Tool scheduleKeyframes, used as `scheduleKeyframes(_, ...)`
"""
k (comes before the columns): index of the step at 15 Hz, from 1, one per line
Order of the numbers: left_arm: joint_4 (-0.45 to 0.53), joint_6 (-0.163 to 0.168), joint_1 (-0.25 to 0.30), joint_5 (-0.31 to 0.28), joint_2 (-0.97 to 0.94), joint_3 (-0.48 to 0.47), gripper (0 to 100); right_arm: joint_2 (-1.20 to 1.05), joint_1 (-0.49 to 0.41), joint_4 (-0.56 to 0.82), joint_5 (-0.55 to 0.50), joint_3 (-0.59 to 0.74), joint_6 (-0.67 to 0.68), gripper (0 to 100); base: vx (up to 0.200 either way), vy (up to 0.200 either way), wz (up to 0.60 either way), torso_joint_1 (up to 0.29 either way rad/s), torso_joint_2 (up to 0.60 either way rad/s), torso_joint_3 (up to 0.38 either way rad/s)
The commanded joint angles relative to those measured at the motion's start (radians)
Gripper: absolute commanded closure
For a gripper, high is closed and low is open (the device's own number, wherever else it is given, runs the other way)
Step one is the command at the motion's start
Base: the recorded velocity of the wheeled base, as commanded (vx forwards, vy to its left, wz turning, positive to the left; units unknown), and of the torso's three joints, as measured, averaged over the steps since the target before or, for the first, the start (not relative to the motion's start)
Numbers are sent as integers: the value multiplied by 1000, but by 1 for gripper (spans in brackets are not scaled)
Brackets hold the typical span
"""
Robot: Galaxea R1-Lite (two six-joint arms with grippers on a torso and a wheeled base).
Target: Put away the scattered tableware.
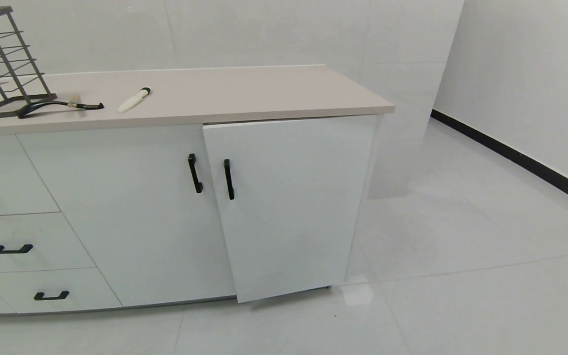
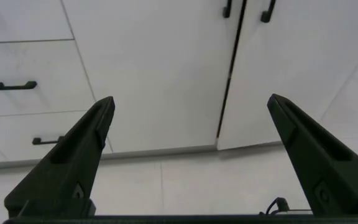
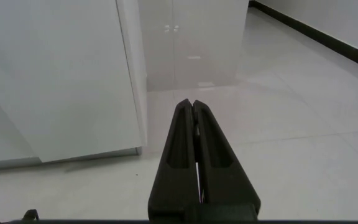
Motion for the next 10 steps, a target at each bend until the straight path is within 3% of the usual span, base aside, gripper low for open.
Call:
scheduleKeyframes(1,0,0,0,0,0,0,0,2,0,0,0,0,0,100,0,200,600,7,7,-2)
scheduleKeyframes(3,0,2,0,2,0,0,0,2,0,0,0,0,-1,100,0,200,600,2,2,-2)
scheduleKeyframes(7,0,2,0,3,0,0,0,2,0,0,0,0,-1,100,0,0,600,1,-2,-1)
scheduleKeyframes(10,0,2,0,3,0,0,0,2,0,0,0,-1,-1,100,0,0,0,0,0,0)
